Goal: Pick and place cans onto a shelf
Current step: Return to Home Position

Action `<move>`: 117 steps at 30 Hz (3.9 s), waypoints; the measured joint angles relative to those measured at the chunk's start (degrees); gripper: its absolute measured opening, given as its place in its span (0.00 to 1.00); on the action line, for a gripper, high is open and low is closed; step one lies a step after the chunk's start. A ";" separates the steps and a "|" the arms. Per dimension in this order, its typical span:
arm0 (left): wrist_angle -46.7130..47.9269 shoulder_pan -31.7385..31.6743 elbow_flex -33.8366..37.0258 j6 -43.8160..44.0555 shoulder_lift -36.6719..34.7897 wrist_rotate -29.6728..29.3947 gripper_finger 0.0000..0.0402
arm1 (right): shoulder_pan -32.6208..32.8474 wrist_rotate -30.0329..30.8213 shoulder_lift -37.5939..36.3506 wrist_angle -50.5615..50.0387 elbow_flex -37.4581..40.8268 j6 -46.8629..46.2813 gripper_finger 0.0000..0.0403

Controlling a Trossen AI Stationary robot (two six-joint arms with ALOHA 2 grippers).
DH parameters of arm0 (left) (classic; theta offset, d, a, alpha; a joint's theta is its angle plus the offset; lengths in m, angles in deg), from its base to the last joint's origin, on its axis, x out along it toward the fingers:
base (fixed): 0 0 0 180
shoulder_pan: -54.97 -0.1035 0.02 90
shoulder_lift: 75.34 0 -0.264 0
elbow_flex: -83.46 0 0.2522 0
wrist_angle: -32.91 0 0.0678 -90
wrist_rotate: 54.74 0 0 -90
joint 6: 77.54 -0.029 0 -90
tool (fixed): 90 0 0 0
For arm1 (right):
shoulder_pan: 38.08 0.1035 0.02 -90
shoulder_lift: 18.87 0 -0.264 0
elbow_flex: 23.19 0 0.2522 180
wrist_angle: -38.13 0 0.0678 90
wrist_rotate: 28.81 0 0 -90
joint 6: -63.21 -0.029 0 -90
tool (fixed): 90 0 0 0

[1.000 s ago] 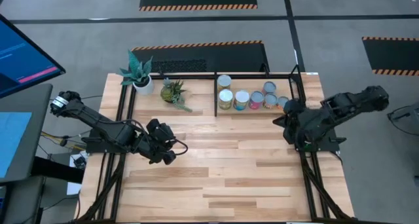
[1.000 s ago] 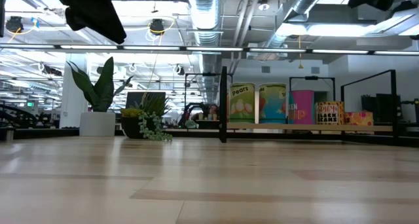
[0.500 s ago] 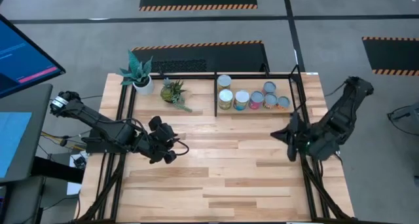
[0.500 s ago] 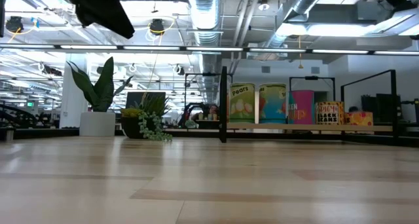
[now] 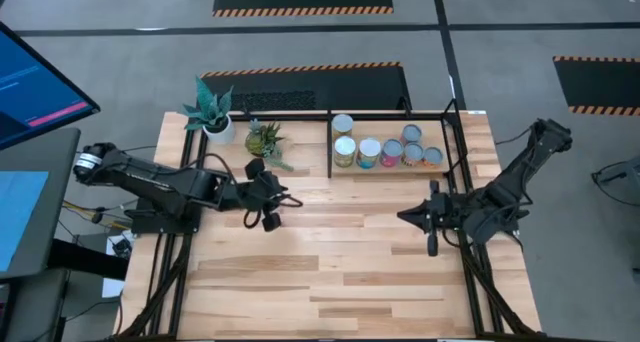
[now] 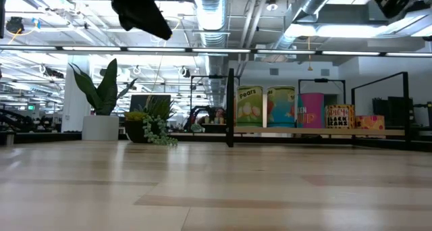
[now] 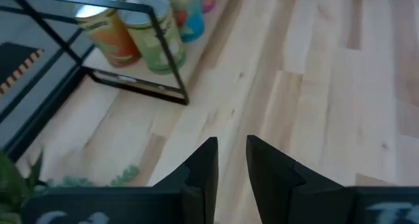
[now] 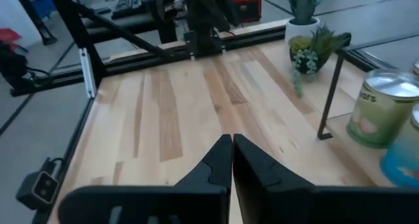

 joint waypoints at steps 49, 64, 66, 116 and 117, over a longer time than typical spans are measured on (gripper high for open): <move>-59.71 -17.38 53.09 -4.58 -26.23 19.17 0.17 | -51.12 -45.39 -12.09 42.75 36.70 24.05 0.09; -25.51 -17.29 52.57 -7.28 -55.07 18.69 0.17 | -54.81 -47.61 -12.11 36.34 36.76 26.04 0.09; -19.93 -17.33 51.00 -7.61 -59.32 17.69 0.17 | -55.25 -47.64 -12.11 36.32 36.76 26.91 0.09; -4.63 -17.29 48.04 0.41 -69.07 20.40 0.17 | -55.75 -48.84 -32.63 13.35 34.56 8.44 0.09; -4.63 -17.29 48.06 0.41 -69.07 20.40 0.17 | -55.75 -48.85 -32.64 13.35 34.56 8.37 0.09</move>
